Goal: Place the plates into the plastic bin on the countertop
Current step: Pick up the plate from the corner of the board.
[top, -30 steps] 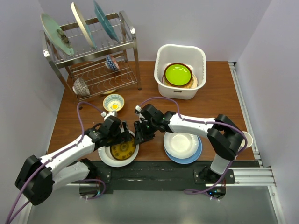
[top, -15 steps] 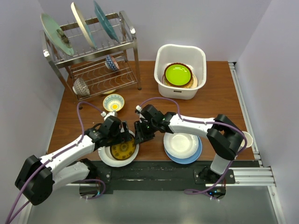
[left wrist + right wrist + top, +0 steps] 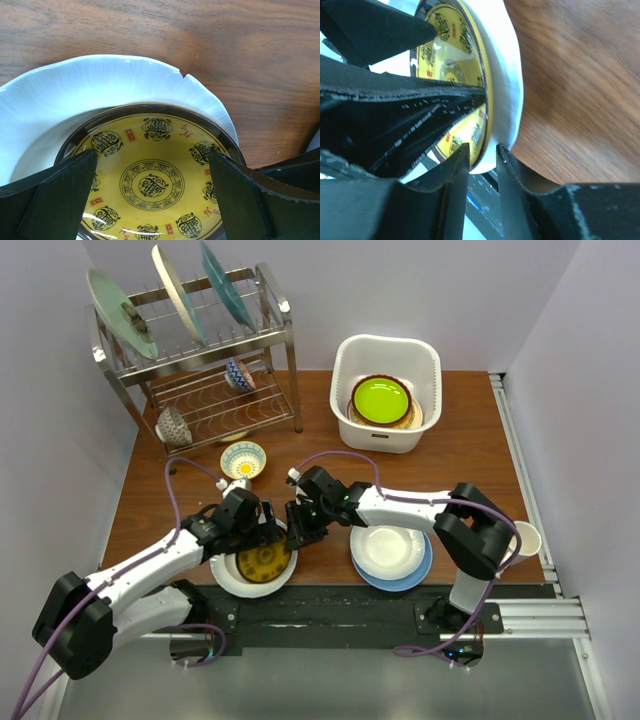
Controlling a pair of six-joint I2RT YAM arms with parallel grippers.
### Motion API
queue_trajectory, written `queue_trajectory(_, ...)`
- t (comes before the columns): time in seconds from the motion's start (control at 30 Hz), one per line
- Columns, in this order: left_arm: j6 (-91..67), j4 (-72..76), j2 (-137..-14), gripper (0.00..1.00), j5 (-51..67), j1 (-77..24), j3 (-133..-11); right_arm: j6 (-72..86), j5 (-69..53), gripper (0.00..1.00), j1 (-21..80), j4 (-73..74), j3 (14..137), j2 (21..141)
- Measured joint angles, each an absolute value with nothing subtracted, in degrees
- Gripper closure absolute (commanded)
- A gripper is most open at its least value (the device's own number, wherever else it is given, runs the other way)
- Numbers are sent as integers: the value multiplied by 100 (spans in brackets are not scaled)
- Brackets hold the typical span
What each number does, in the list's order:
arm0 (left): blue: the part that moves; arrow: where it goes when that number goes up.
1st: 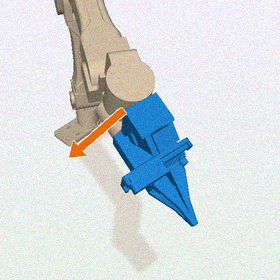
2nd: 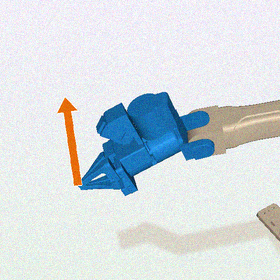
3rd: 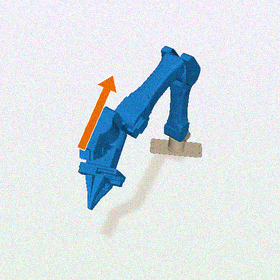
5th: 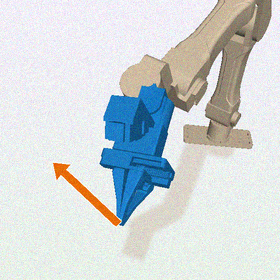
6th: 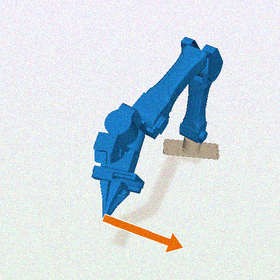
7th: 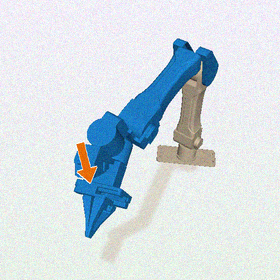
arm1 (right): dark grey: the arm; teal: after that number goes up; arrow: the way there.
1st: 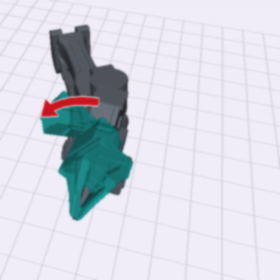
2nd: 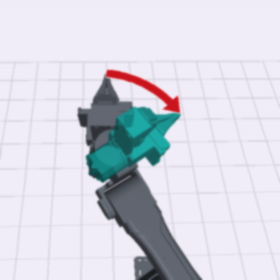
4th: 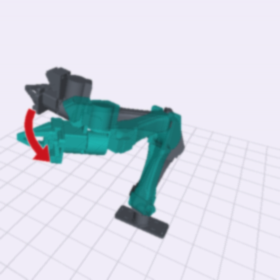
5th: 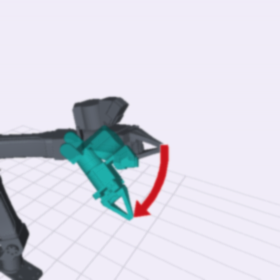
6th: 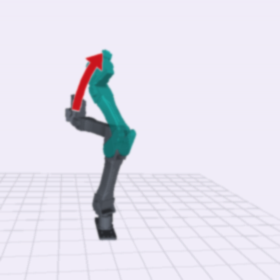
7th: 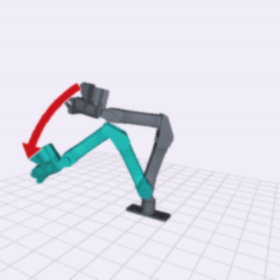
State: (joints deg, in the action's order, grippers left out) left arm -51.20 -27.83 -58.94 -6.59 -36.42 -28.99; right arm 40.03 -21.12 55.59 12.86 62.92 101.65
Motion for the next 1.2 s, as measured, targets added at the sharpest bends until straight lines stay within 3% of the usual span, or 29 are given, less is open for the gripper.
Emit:
queue_trajectory(0.17,-5087,-2777,-5911,0,-657,-3642,-2902,4053,-2163,76,5627,1149,6292,10269)
queue_trajectory(0.3,-5039,-2766,-5916,0,-650,-3642,-2902,4099,-2176,97,5638,1122,6292,10304)
queue_trajectory(0.37,-5026,-2764,-5913,0,-663,-3642,-2904,4261,-2145,100,5616,1133,6294,10318)
queue_trajectory(0.67,-4982,-2818,-5688,0,-687,-3642,-2919,4407,-1892,100,5570,1085,6305,10324)
queue_trajectory(1.2,-4882,-2987,-3699,0,-1055,-3645,-2893,4257,-1905,100,5629,1079,6305,10355)
